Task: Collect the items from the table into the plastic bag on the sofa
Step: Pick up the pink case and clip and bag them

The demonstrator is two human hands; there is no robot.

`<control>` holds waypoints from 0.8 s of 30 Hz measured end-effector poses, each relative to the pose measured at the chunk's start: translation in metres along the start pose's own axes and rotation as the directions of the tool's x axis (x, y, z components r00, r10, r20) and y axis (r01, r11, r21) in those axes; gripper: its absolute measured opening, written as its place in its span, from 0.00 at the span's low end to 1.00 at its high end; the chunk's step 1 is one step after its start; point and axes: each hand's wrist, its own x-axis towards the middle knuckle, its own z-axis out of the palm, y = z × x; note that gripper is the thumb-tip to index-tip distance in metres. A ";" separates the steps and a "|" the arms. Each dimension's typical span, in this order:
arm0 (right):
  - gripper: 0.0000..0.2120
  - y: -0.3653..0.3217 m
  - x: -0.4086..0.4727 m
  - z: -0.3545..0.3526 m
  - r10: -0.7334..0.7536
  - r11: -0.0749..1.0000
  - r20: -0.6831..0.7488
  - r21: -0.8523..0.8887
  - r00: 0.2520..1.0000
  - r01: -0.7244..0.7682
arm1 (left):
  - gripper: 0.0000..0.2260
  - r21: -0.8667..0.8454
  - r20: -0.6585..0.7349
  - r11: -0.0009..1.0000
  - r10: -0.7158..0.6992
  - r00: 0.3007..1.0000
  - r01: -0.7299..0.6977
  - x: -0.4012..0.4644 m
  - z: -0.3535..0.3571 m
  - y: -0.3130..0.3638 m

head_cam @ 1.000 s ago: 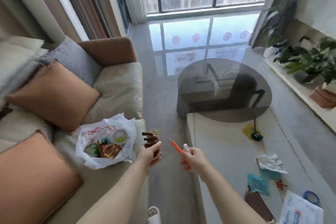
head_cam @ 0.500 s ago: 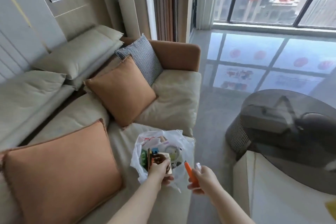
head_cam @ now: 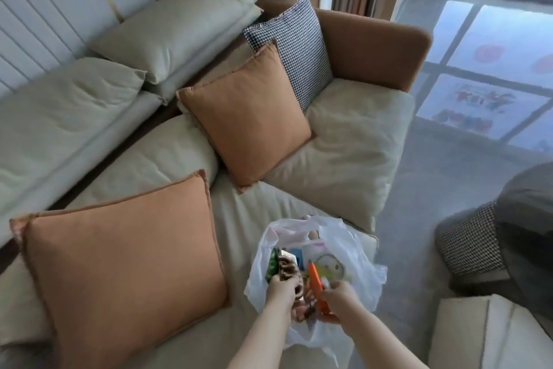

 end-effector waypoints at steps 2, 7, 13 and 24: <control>0.04 -0.010 0.025 0.005 0.023 1.000 0.016 0.003 1.000 -0.023 | 0.12 -0.055 -0.024 0.997 -0.053 0.998 0.052 0.029 0.007 0.002; 0.12 -0.032 0.086 0.018 0.006 0.995 0.058 0.096 0.998 -0.011 | 0.07 -0.137 -0.168 0.986 -0.115 0.979 0.092 0.107 0.025 0.000; 0.23 -0.048 0.111 0.026 -0.037 0.983 0.031 0.184 0.999 0.030 | 0.23 -0.249 -0.229 0.968 -0.089 0.969 0.030 0.122 0.036 0.009; 0.18 -0.007 0.032 0.004 -0.130 0.992 -0.010 -0.006 0.991 0.130 | 0.13 0.394 0.007 0.915 0.096 0.995 -0.091 0.014 0.021 0.009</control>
